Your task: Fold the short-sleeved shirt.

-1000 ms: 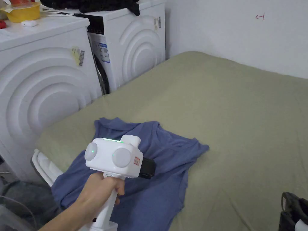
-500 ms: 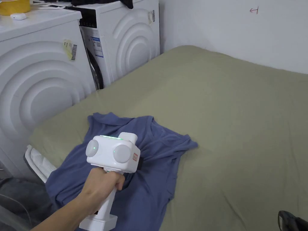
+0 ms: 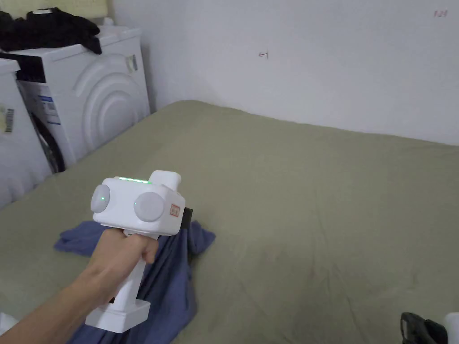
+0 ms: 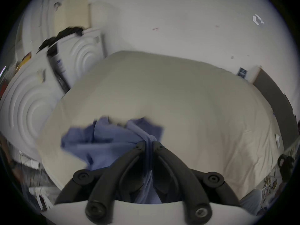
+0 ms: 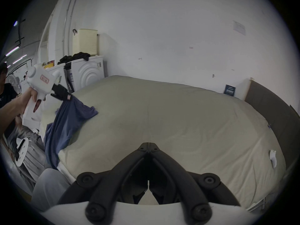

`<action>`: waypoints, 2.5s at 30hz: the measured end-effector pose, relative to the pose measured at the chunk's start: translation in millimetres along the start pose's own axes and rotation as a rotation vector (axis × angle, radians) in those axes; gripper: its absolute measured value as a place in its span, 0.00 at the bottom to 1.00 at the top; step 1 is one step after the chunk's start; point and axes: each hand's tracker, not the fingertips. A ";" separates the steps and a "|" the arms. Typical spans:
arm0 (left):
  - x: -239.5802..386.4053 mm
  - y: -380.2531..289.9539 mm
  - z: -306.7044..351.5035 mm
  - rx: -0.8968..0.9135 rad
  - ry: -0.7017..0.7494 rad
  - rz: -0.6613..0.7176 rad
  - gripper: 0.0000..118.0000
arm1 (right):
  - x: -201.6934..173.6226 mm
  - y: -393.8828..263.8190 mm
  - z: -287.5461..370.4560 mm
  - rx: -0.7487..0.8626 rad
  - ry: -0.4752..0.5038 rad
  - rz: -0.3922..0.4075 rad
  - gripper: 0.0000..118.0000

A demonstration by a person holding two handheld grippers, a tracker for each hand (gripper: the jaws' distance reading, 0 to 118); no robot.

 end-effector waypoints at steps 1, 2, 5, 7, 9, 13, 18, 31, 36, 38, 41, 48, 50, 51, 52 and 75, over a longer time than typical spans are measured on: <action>18.3 9.1 1.1 0.023 -0.021 -0.026 0.07 | 6.1 -1.1 3.8 -0.002 -0.018 -0.005 0.01; 40.6 17.8 2.4 0.039 -0.056 -0.047 0.07 | 12.5 -2.4 7.4 -0.003 -0.035 -0.011 0.01; 105.8 44.0 3.2 0.082 -0.168 -0.101 0.07 | 32.5 -7.4 18.2 -0.007 -0.083 -0.033 0.01; 156.1 54.6 9.0 0.100 -0.242 -0.139 0.07 | 44.8 -10.5 24.5 -0.010 -0.119 -0.046 0.01; 204.7 63.5 5.0 0.104 -0.311 -0.178 0.07 | 57.1 -13.5 30.0 -0.016 -0.151 -0.058 0.01; 285.0 67.2 -1.6 0.096 -0.454 -0.203 0.07 | 77.7 -18.8 35.2 -0.025 -0.199 -0.074 0.01; 363.6 40.8 -42.0 0.006 -0.532 -0.263 0.07 | 98.7 -30.2 31.0 -0.056 -0.239 -0.104 0.01; 372.3 -29.6 -118.7 -0.114 -0.360 -0.267 1.00 | 111.2 -44.9 18.2 -0.111 -0.261 -0.141 0.01; 313.7 -14.8 -52.3 0.026 -0.345 -0.257 0.90 | 98.5 -32.2 23.3 -0.066 -0.260 -0.149 0.01; 277.9 -13.5 -11.5 0.117 -0.331 -0.218 0.69 | 91.9 -25.6 27.3 -0.039 -0.251 -0.146 0.01; 225.2 -22.7 61.9 0.279 -0.292 -0.182 0.27 | 80.8 -14.6 37.0 0.021 -0.231 -0.143 0.01; 129.3 -80.4 199.9 0.513 -0.166 -0.083 0.00 | 51.8 4.2 68.7 0.136 -0.184 -0.132 0.01; 112.9 -94.6 213.4 0.520 -0.139 -0.078 0.00 | 44.3 4.8 73.3 0.152 -0.188 -0.106 0.01; 104.4 -103.2 220.7 0.538 -0.127 -0.066 0.00 | 39.6 5.1 75.3 0.157 -0.184 -0.096 0.01; 98.7 -110.2 225.6 0.557 -0.098 -0.061 0.00 | 36.3 5.0 76.7 0.161 -0.182 -0.091 0.01; 8.4 -122.8 46.8 0.043 0.006 -0.001 0.00 | 17.8 -0.9 32.2 0.085 -0.154 -0.081 0.01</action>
